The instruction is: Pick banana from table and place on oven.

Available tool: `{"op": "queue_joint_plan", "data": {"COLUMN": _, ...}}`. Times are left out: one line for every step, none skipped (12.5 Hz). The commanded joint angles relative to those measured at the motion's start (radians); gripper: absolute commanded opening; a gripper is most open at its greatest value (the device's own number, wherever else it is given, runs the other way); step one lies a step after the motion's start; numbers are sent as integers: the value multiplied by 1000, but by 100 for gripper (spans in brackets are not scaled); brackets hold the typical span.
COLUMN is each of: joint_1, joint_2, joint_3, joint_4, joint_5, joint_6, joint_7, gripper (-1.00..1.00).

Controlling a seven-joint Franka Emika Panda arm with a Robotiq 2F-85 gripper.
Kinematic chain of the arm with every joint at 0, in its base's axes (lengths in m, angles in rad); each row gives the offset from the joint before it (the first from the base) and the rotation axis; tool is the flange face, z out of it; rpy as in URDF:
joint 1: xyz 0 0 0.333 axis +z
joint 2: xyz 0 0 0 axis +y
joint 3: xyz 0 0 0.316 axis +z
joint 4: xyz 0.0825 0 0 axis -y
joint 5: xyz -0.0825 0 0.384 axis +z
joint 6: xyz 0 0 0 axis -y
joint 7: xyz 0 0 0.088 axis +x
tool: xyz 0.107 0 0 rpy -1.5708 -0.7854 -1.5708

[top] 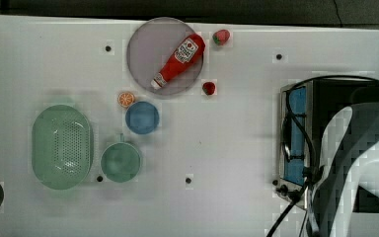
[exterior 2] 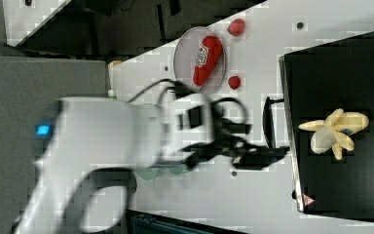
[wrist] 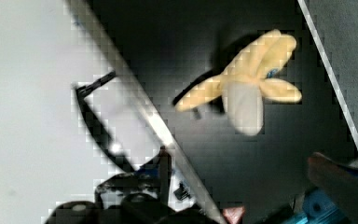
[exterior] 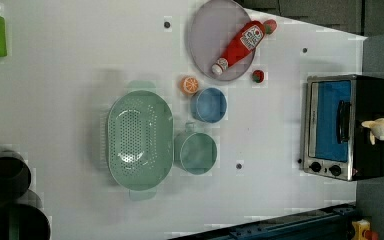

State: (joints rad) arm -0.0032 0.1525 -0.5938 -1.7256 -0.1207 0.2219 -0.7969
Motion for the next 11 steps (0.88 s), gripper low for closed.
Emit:
{"op": "queue_joint_plan", "data": {"joint_1": 44, "joint_2": -146, "joint_3": 46, "joint_4": 108, "joint_5": -14, "joint_6": -136, "joint_7": 162, "gripper": 100}}
{"op": "queue_joint_plan", "data": {"joint_1": 54, "joint_2": -174, "joint_3": 87, "joint_4": 109, "joint_5": -14, "joint_6": -205, "joint_7": 267, "gripper": 100}}
{"op": "queue_joint_plan", "data": {"joint_1": 61, "joint_2": -197, "joint_3": 135, "joint_4": 108, "joint_5": -14, "joint_6": -258, "joint_7": 379, "gripper": 100}}
{"op": "queue_joint_plan", "data": {"joint_1": 65, "joint_2": -216, "joint_3": 190, "joint_4": 108, "joint_5": -14, "joint_6": -297, "joint_7": 487, "gripper": 100}}
{"op": "queue_joint_plan", "data": {"joint_1": 67, "joint_2": -231, "joint_3": 246, "joint_4": 107, "joint_5": -14, "joint_6": -320, "joint_7": 592, "gripper": 100}}
{"op": "queue_joint_plan", "data": {"joint_1": 68, "joint_2": -244, "joint_3": 296, "joint_4": 107, "joint_5": -13, "joint_6": -324, "joint_7": 684, "gripper": 100}}
{"op": "queue_joint_plan", "data": {"joint_1": 69, "joint_2": -254, "joint_3": 341, "joint_4": 106, "joint_5": -11, "joint_6": -324, "joint_7": 761, "gripper": 100}}
{"op": "queue_joint_plan", "data": {"joint_1": 69, "joint_2": -261, "joint_3": 378, "joint_4": 106, "joint_5": -5, "joint_6": -323, "joint_7": 830, "gripper": 100}}
{"op": "queue_joint_plan", "data": {"joint_1": 69, "joint_2": -265, "joint_3": 408, "joint_4": 105, "joint_5": -1, "joint_6": -323, "joint_7": 892, "gripper": 100}}
{"op": "queue_joint_plan", "data": {"joint_1": 69, "joint_2": -267, "joint_3": 427, "joint_4": 104, "joint_5": 4, "joint_6": -324, "joint_7": 949, "gripper": 100}}
{"op": "queue_joint_plan", "data": {"joint_1": 69, "joint_2": -270, "joint_3": 434, "joint_4": 102, "joint_5": 16, "joint_6": -325, "joint_7": 985, "gripper": 100}}
